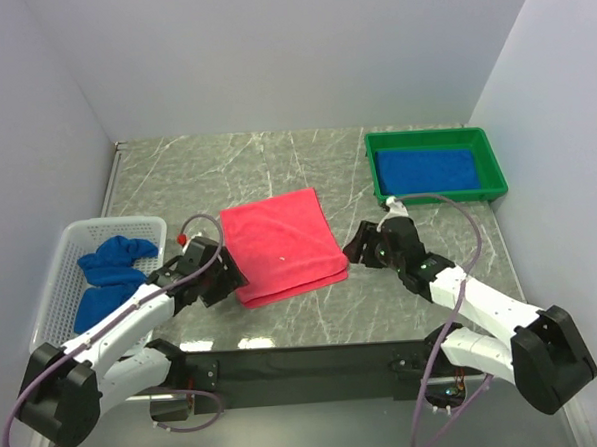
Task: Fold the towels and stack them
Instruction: Fold the towel
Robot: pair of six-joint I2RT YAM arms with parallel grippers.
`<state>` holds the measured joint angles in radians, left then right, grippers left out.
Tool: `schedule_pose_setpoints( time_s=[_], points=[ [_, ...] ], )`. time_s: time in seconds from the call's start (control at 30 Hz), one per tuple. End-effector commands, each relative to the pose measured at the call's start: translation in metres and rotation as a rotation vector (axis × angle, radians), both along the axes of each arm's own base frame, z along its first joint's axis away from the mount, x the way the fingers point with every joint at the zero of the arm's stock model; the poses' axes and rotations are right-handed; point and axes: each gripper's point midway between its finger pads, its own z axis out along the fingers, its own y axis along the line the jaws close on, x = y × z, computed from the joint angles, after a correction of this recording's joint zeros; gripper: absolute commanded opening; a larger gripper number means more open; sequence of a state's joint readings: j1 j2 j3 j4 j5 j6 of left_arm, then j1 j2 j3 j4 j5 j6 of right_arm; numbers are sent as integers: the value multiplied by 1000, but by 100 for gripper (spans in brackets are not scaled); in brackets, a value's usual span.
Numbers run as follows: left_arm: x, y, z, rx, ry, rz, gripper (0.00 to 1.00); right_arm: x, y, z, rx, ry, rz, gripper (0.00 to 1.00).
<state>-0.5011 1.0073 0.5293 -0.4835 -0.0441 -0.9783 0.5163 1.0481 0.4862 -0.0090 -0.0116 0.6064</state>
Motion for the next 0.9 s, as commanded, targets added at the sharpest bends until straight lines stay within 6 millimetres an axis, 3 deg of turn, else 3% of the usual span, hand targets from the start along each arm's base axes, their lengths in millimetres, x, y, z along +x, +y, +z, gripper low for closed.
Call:
schedule_pose_setpoints(
  time_s=[0.0,0.33,0.67,0.87],
  points=[
    [6,-7,-5,-36,-16,53,70,2,8,6,125,-21,-7,66],
    [1,-17,-26,-32,23,39,51,6,10,-21,151,38,-53,56],
    [4,-16,-19,21,13,39,41,7,17,-51,141,126,-44,55],
    [3,-20,-14,20,8,25,38,8,24,-55,153,147,-16,55]
  ],
)
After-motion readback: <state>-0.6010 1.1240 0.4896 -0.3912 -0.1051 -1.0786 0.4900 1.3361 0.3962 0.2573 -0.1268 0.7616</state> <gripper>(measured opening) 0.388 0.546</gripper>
